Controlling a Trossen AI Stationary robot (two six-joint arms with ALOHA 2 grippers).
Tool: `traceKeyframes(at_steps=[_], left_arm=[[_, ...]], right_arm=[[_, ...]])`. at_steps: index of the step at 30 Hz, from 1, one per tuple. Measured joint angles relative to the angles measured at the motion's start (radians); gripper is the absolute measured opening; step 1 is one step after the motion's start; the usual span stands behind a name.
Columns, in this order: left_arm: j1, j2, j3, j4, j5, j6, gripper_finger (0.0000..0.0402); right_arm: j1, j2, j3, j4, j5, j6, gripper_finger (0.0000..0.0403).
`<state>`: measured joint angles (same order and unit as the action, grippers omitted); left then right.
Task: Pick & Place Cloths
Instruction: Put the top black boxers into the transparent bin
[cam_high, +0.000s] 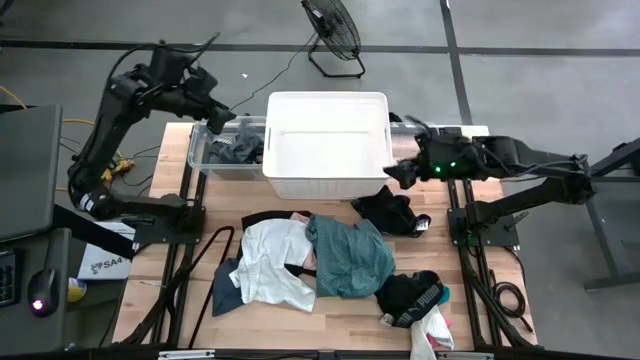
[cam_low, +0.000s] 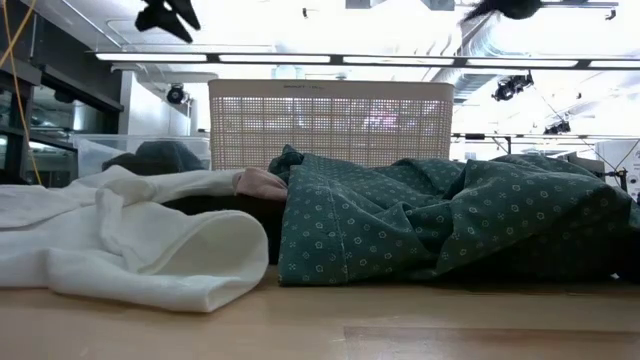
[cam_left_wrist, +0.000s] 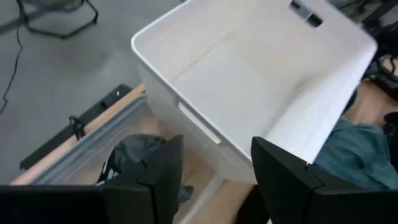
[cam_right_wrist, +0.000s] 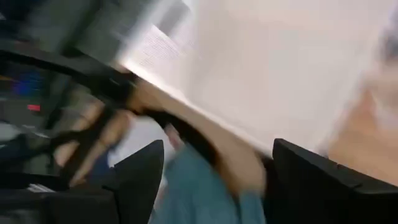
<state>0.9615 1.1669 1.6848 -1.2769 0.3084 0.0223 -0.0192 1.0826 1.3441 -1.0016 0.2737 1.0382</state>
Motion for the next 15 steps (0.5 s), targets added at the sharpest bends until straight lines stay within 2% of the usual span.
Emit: traceKeyframes(at_steps=[4, 8, 15], left_arm=[[0.0, -0.029, 0.0, 0.0, 0.002, 0.003, 0.0184], [0.0, -0.033, 0.0, 0.0, 0.002, 0.003, 0.0184], [0.0, -0.032, -0.016, 0.011, 0.034, 0.01, 0.0184]], right_arm=[[0.043, 0.029, 0.0, -0.236, -0.064, 0.221, 0.0293], [0.125, 0.086, 0.0, -0.383, -0.086, 0.337, 0.0293], [0.235, 0.22, -0.061, -0.408, -0.024, 0.523, 0.0293]])
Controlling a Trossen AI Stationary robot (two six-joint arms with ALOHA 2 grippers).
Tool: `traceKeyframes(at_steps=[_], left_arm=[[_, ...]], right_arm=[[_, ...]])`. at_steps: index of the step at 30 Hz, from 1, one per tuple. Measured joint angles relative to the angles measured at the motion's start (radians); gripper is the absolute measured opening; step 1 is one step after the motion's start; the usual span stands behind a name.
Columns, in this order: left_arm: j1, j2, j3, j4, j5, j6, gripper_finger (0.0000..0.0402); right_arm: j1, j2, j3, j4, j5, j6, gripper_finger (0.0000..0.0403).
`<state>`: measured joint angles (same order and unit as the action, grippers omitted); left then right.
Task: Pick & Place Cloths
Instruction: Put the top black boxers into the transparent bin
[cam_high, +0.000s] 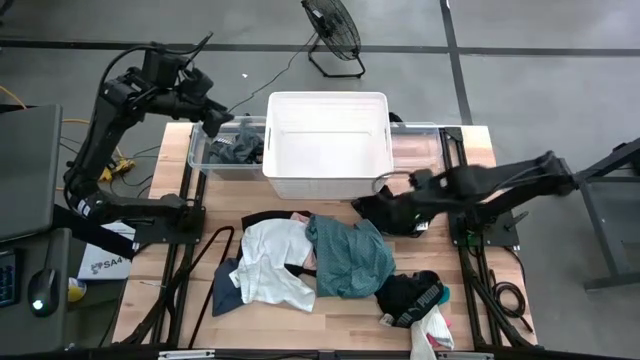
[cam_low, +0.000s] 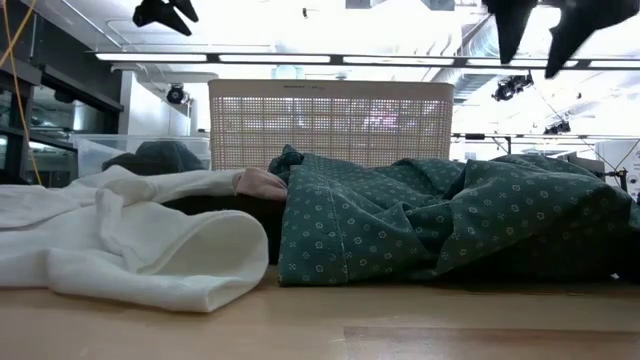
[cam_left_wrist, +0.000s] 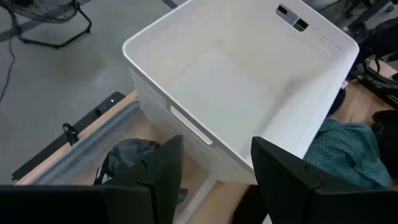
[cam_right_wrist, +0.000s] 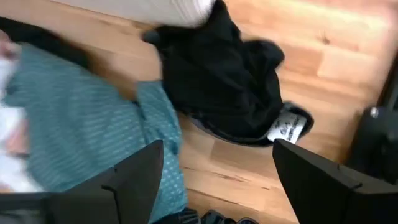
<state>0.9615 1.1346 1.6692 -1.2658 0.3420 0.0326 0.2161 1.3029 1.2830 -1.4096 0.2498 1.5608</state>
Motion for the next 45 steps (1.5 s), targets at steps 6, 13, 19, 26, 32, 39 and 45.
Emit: traceKeyframes(at_steps=[6, 13, 19, 26, 32, 39, 45], left_arm=[[0.0, 0.0, -0.016, 0.0, 0.01, 0.015, 0.0184], [0.0, 0.0, -0.016, 0.001, 0.01, 0.023, 0.0184], [0.0, 0.0, -0.016, 0.002, 0.01, 0.035, 0.0184], [0.0, 0.0, -0.016, 0.002, 0.01, 0.042, 0.0184], [0.0, 0.0, -0.016, 0.002, 0.01, 0.041, 0.0184], [0.0, 0.0, -0.016, 0.002, 0.009, 0.041, 0.0184], [0.0, 0.0, -0.016, 0.002, 0.008, 0.041, 0.0184]], right_arm=[[0.036, 0.12, -0.134, 0.069, -0.022, 0.17, 0.0293], [0.042, 0.188, -0.298, 0.319, 0.04, 0.241, 0.0293], [0.036, 0.223, -0.415, 0.467, 0.144, 0.251, 0.0293], [-0.001, 0.263, -0.528, 0.67, 0.154, 0.253, 0.0288], [-0.027, 0.276, -0.533, 0.673, 0.153, 0.251, 0.0222], [-0.056, 0.276, -0.532, 0.633, 0.131, 0.215, 0.0074], [-0.037, 0.244, -0.533, 0.625, 0.097, 0.186, 0.002]])
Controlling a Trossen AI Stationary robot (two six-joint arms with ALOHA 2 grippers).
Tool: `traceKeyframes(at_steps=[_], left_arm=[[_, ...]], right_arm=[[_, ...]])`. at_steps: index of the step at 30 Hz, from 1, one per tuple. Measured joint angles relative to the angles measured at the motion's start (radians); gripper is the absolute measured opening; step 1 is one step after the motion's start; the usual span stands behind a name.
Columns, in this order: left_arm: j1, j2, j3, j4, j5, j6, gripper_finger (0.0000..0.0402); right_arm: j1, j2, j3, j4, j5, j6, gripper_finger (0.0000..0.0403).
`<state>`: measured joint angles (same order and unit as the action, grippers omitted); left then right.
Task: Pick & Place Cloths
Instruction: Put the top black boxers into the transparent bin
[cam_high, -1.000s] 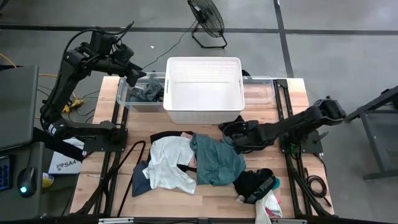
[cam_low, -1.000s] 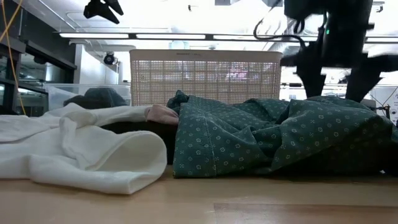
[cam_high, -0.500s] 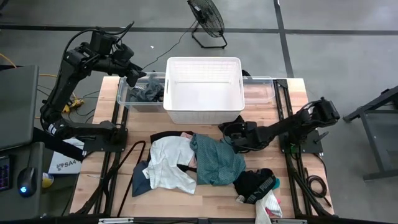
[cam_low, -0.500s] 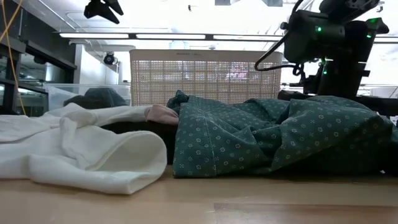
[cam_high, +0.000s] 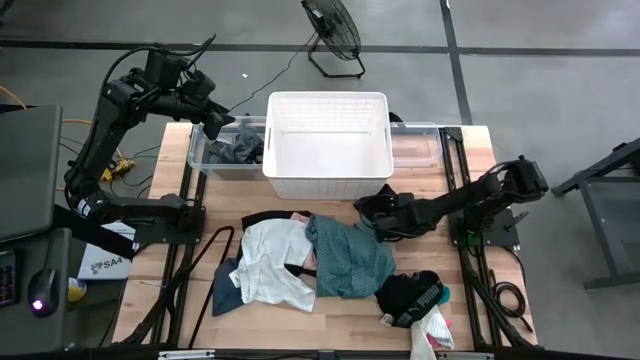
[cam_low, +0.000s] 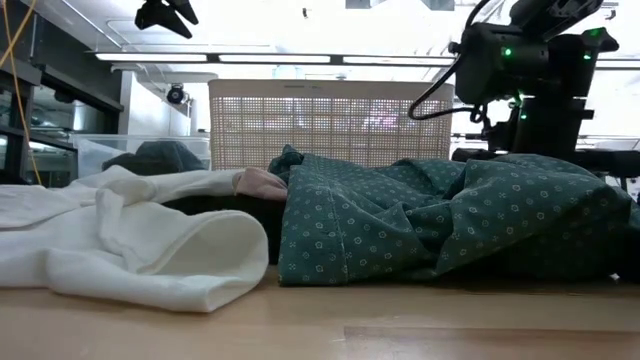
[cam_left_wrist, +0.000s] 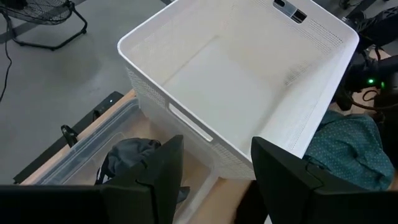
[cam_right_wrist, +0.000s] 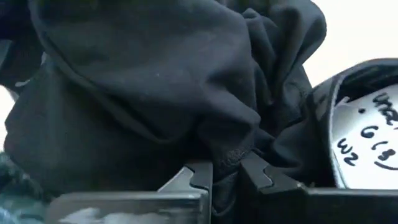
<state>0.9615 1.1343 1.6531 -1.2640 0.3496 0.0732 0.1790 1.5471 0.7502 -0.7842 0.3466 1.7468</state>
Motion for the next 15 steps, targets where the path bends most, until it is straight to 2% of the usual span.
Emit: traceKeyframes(at_steps=[5, 10, 15], left_arm=[[0.0, 0.0, 0.0, -0.002, 0.0, 0.0, 0.0184], [0.0, 0.0, 0.0, -0.002, 0.0, -0.002, 0.0184], [0.0, 0.0, 0.0, -0.003, 0.001, -0.002, 0.0184]], right_arm=[[0.057, -0.108, 0.0, -0.004, -0.031, 0.003, 0.0019], [0.127, -0.276, 0.001, -0.005, -0.031, 0.008, 0.0019], [0.193, -0.454, 0.001, -0.008, 0.031, 0.009, 0.0019]])
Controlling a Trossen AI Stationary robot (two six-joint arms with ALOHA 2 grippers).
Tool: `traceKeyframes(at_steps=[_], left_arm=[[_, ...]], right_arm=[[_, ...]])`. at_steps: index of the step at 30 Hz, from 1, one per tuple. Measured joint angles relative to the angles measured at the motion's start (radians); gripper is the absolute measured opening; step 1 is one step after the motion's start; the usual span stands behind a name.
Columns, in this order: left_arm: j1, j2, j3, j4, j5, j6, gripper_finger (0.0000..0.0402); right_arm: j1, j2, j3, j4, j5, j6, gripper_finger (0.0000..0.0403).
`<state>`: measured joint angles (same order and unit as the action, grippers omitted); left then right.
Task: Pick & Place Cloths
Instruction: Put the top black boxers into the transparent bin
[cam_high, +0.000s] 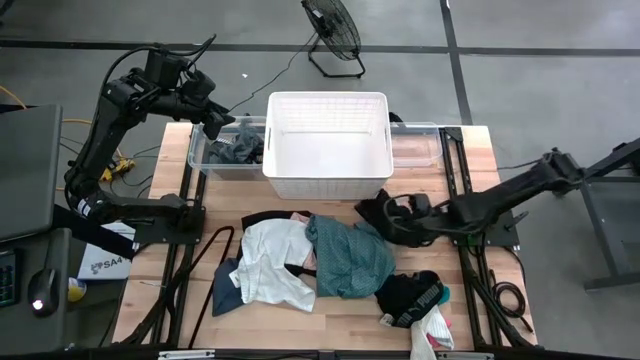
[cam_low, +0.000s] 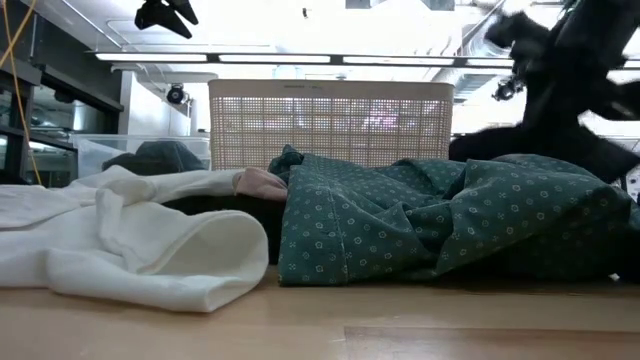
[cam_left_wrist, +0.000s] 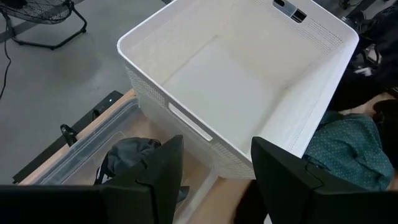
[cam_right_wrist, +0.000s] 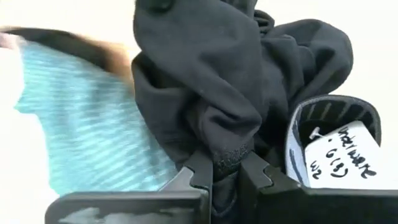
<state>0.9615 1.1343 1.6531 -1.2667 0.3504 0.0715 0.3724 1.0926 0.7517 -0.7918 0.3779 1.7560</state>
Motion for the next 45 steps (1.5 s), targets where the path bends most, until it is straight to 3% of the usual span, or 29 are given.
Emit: traceKeyframes(at_steps=[5, 11, 21, 27, 34, 40, 45], left_arm=[[0.0, 0.0, 0.0, 0.0, 0.026, 0.0, 0.0184], [0.0, 0.0, 0.0, 0.0, 0.122, 0.001, 0.0184], [-0.022, 0.0, 0.0, 0.01, 0.275, -0.009, 0.0184], [-0.167, 0.0, 0.0, 0.126, 0.29, -0.056, 0.0184], [-0.377, 0.011, 0.0, 0.347, 0.283, -0.086, 0.0184], [-0.521, 0.042, 0.0, 0.493, 0.183, -0.061, 0.0184], [-0.589, 0.087, 0.0, 0.546, 0.171, -0.04, 0.0184]], right_arm=[[0.053, -0.143, 0.001, 0.016, 0.113, -0.083, 0.0019], [0.074, -0.245, 0.001, 0.096, 0.147, -0.279, 0.0019], [0.074, -0.281, 0.001, 0.573, 0.147, -0.787, 0.0019], [0.073, -0.281, 0.001, 0.791, 0.197, -1.052, 0.0019], [0.073, -0.269, 0.001, 0.912, 0.297, -1.217, 0.0019], [0.036, -0.214, 0.077, 0.911, 0.29, -1.31, 0.0019], [-0.029, -0.124, 0.201, 0.858, 0.225, -1.408, 0.0019]])
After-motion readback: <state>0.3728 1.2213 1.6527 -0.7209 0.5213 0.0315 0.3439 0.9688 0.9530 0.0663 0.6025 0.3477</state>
